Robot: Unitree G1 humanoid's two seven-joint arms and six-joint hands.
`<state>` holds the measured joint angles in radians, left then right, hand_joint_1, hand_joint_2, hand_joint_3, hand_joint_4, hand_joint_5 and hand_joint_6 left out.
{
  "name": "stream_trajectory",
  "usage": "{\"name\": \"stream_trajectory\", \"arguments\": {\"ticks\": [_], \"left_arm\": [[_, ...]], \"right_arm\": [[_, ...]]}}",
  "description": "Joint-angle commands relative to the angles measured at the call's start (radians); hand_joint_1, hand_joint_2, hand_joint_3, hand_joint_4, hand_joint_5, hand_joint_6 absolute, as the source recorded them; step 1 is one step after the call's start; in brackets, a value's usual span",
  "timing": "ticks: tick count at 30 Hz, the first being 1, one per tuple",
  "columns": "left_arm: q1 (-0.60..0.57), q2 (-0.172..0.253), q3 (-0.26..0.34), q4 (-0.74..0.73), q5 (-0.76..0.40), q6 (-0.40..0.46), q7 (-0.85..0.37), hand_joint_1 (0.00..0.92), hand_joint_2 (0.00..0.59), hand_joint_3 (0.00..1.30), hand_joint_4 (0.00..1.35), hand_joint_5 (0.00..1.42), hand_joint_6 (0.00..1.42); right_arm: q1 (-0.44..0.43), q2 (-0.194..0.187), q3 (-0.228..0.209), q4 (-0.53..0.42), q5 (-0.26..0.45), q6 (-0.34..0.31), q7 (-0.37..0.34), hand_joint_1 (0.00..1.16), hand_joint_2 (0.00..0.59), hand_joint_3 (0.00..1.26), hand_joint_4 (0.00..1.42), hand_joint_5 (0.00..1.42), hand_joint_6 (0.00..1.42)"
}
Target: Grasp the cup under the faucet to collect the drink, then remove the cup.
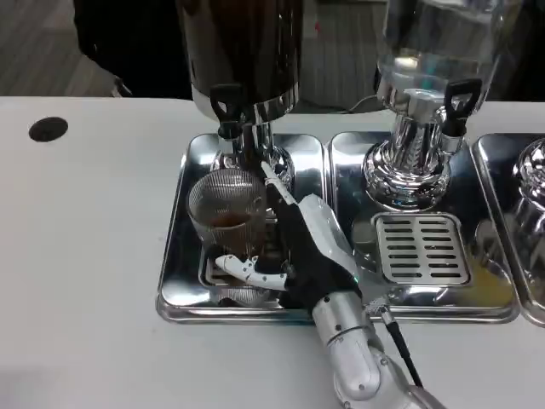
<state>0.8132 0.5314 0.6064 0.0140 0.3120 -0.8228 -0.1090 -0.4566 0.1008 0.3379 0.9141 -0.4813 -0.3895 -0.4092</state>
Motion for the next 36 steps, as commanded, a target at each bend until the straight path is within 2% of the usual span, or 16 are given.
{"name": "stream_trajectory", "arguments": {"ticks": [1, 12, 23, 28, 36], "left_arm": [[0.006, -0.007, -0.002, 0.009, -0.012, -0.008, 0.006, 0.0, 0.0, 0.0, 0.0, 0.0, 0.0], [0.001, -0.01, -0.012, 0.008, -0.011, -0.006, 0.004, 0.0, 0.0, 0.0, 0.0, 0.0, 0.0], [-0.007, -0.006, -0.014, 0.016, -0.013, 0.0, 0.003, 0.0, 0.0, 0.0, 0.0, 0.0, 0.0], [-0.017, -0.006, -0.02, 0.009, -0.011, 0.008, -0.001, 0.0, 0.0, 0.0, 0.0, 0.0, 0.0], [-0.023, -0.003, -0.031, 0.007, -0.007, 0.012, 0.001, 0.0, 0.0, 0.0, 0.0, 0.0, 0.0]], "right_arm": [[-0.003, 0.003, -0.005, -0.007, 0.007, -0.002, -0.017, 0.86, 0.189, 0.12, 0.17, 0.2, 0.17], [0.015, -0.005, -0.02, -0.022, 0.026, -0.01, -0.013, 0.85, 0.205, 0.27, 0.26, 0.29, 0.2], [0.034, -0.011, -0.037, -0.026, 0.055, -0.018, -0.002, 0.85, 0.206, 0.31, 0.32, 0.33, 0.23], [0.059, -0.025, -0.043, -0.076, 0.057, -0.022, 0.005, 0.85, 0.207, 0.31, 0.33, 0.34, 0.25], [0.12, -0.044, -0.041, -0.184, 0.051, -0.01, 0.012, 0.85, 0.207, 0.33, 0.33, 0.37, 0.37]]}}
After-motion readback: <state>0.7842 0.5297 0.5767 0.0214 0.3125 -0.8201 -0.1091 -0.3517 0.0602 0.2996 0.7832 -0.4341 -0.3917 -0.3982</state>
